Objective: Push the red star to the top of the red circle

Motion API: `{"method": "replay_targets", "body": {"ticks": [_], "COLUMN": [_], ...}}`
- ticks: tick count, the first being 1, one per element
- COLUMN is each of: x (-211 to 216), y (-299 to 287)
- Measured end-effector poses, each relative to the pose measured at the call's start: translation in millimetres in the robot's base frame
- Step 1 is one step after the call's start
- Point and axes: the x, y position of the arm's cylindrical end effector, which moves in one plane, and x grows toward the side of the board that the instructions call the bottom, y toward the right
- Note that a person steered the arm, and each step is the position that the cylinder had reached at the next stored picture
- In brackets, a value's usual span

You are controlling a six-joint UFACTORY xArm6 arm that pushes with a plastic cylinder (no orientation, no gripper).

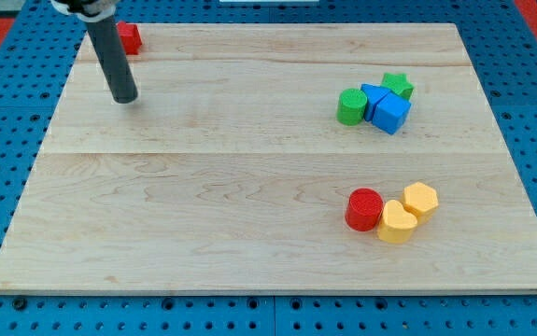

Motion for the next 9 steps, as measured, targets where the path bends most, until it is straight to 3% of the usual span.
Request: {"method": "replay_targets", "body": {"ticks": [1,3,4,5,6,7,8,9], "x": [-17,-134,-127,-37,-25,-44,-76,-75], "y": [-84,-77,-14,39,59,-18,1,55]}}
